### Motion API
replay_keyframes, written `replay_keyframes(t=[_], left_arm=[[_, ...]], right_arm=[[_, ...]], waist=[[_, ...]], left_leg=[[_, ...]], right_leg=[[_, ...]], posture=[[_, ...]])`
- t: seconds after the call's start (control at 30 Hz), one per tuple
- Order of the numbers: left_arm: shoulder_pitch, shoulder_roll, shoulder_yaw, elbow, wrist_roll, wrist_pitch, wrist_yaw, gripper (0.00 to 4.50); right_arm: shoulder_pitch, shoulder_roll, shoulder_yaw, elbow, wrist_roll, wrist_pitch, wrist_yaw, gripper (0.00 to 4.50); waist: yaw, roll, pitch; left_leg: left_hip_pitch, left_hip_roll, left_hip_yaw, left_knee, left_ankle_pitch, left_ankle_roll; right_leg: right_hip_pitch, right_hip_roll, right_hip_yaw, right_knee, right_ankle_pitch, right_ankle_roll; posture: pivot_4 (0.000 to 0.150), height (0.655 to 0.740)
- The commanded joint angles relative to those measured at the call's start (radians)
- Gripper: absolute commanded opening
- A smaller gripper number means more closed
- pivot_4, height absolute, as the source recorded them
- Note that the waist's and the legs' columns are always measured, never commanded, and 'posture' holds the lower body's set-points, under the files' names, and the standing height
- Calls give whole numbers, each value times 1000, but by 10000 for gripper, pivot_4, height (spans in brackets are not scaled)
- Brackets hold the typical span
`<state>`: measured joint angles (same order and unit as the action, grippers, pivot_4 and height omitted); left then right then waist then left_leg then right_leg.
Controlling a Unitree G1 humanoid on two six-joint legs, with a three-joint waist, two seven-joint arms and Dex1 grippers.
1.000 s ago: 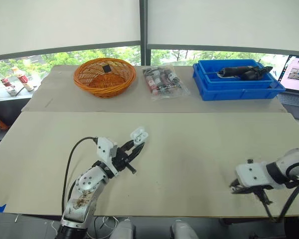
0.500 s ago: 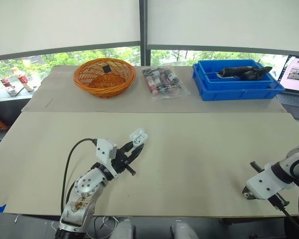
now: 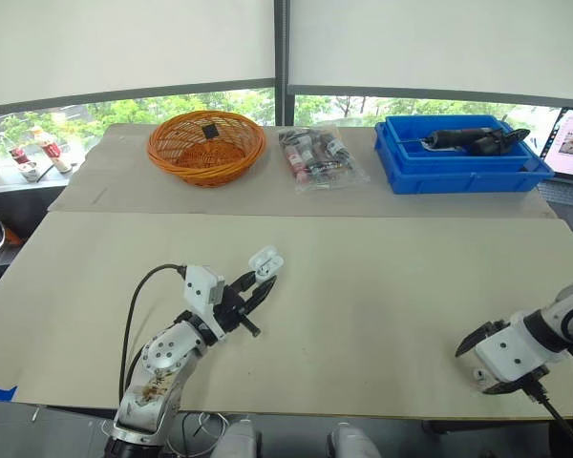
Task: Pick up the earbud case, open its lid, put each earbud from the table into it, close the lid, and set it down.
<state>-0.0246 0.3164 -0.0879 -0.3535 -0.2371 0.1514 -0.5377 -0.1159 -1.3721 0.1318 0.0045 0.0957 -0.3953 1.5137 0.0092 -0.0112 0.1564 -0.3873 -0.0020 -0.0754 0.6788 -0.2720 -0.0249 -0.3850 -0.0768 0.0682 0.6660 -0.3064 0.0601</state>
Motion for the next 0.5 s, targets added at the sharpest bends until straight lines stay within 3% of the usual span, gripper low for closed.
replay_keyframes(t=[0.03, 0.17, 0.27, 0.5], left_arm=[[-7, -4, -1, -17, -8, -13, -3, 5794], [-2, -13, -11, -19, -6, -11, 0, 5794], [-3, -17, -17, -19, -5, -10, 1, 5794], [-15, -20, -20, -13, -6, -7, 2, 5794]], right_arm=[[59, -58, -129, -154, 34, 158, -39, 34169], [168, -73, -216, -342, -90, 463, -140, 34169], [232, -65, -231, -429, -144, 581, -172, 34169], [202, -28, -147, -424, -205, 654, -218, 34169]], waist=[[0, 0, 0], [1, 0, 0], [5, 0, 0], [0, 0, 0]], left_leg=[[0, 0, 0, 0, 0, 0], [0, 0, 0, 0, 0, 0], [-1, 0, 1, 0, 0, 0], [0, 0, 1, 0, 0, 0]], right_leg=[[0, 0, 0, 0, 0, 0], [0, 1, 0, 0, 0, 0], [0, 0, 0, 0, 0, 0], [0, 0, 0, 0, 0, 0]], posture=[[1500, 7400], [1500, 7400], [1500, 7400], [1500, 7400]])
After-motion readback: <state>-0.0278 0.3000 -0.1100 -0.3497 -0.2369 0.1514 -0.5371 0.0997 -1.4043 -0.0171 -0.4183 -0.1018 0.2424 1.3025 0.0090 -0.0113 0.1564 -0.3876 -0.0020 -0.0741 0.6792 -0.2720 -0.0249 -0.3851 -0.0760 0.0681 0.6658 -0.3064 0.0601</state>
